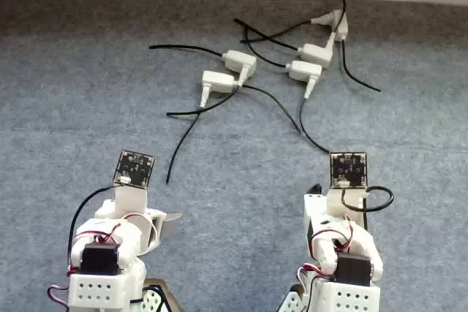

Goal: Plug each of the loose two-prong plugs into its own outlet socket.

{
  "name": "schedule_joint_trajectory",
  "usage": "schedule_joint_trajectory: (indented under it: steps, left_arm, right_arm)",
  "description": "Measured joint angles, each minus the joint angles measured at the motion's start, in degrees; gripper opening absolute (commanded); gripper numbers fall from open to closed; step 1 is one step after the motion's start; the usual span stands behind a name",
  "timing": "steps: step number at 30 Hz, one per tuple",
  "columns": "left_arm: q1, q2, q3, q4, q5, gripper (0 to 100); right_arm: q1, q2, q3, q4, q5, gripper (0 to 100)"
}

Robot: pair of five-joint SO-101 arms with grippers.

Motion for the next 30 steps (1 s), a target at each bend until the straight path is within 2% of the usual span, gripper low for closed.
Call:
schedule_joint_trajectory:
  steps: [7, 15, 17, 25, 30]
  left_arm:
    - [0.0, -0.2, 0.4, 0.0, -0.2, 34]
    - [0.0, -0.2, 0.4, 0.0, -0.2, 33]
    - [0.0, -0.2, 0.4, 0.0, -0.2, 29]
    - [0.0, -0.1, 0.4, 0.0, -0.2, 0]
    - [0.0, -0.1, 0.4, 0.0, 0.0, 2]
  right_arm:
    - [0.0, -0.4, 0.1, 7.9, 0.2, 3.7]
    - [0.0, -0.4, 0.1, 9.1, 0.4, 3.6]
    - [0.0, -0.4, 0.1, 9.4, 0.4, 3.4]
    - [0.0, -0.5, 0.1, 10.6, 0.4, 3.3]
    - [0.0, -0.5, 0.1, 10.6, 0.4, 3.3]
